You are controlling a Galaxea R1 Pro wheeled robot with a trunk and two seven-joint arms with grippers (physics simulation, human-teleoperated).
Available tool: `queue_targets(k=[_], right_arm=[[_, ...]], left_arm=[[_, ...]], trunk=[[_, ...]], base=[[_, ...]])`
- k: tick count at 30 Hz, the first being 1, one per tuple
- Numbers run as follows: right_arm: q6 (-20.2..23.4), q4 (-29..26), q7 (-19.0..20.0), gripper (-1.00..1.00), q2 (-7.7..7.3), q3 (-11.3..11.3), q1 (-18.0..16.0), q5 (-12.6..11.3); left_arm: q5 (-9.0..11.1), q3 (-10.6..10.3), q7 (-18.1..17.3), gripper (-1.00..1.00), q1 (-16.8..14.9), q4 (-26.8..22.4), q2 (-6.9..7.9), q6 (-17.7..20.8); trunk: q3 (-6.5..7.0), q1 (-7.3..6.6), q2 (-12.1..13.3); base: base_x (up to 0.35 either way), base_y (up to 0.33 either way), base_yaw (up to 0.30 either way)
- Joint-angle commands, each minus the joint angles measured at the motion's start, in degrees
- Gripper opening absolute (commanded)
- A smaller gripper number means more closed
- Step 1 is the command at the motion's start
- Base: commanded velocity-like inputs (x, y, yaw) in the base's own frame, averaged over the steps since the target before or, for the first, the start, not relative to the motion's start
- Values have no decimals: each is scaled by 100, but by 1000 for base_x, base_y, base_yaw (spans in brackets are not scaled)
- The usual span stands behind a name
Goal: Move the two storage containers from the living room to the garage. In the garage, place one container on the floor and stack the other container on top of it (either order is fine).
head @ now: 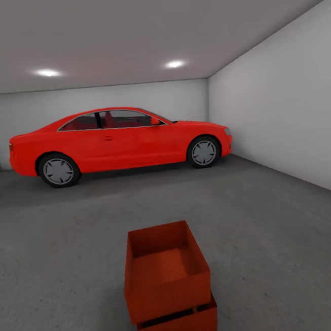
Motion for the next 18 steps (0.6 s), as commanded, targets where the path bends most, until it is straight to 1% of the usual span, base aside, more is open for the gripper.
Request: queue_targets(k=[1,8,13,18], right_arm=[[-23,16,-21,100,0,2,-7,35],[-18,71,-19,100,-1,-4,27,-20],[-17,93,-19,100,-4,-7,145,-27],[-17,95,-19,100,-6,-7,187,-32]], left_arm=[[31,-1,9,100,-7,5,1,5],[39,-1,11,100,-7,-1,1,5],[53,5,17,100,-7,4,-13,14],[57,8,17,100,-7,7,-32,13]], trunk=[[-6,-2,-3],[-6,-2,-3],[-6,-2,-3],[-6,-2,-3]], base=[[-53,0,0],[-14,0,0],[-1,0,0],[0,0,0]])
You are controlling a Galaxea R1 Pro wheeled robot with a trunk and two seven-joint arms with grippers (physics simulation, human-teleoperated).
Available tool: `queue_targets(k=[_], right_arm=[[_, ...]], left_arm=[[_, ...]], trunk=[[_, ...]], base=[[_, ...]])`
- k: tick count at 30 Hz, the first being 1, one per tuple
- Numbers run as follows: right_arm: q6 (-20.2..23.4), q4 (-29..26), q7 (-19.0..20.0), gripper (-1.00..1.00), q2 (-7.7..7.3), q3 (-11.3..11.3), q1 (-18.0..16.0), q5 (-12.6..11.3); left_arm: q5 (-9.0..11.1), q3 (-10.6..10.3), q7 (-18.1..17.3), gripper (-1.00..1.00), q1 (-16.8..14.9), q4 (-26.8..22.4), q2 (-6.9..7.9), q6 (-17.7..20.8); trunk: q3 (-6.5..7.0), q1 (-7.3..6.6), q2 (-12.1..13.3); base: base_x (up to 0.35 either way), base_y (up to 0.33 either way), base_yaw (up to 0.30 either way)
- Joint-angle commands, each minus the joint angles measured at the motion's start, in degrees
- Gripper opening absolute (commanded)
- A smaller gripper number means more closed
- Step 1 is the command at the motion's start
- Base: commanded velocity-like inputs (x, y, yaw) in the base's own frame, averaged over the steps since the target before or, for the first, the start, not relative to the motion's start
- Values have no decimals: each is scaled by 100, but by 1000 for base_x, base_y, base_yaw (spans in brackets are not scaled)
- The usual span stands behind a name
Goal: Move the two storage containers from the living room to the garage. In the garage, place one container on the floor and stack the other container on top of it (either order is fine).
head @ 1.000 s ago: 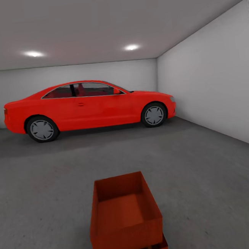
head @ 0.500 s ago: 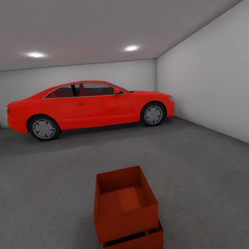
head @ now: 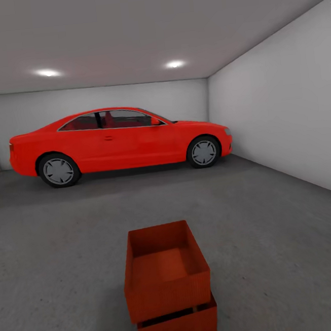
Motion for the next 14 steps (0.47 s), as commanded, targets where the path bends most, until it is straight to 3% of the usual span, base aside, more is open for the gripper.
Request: queue_targets(k=[1,14], right_arm=[[-36,23,-20,100,-1,2,-6,30],[-36,24,-20,100,-1,2,5,33]], left_arm=[[29,1,9,100,-7,7,0,4],[29,1,9,100,-7,9,-2,5]], trunk=[[-6,-1,-3],[-6,-1,-3]], base=[[0,0,0],[0,0,0]])
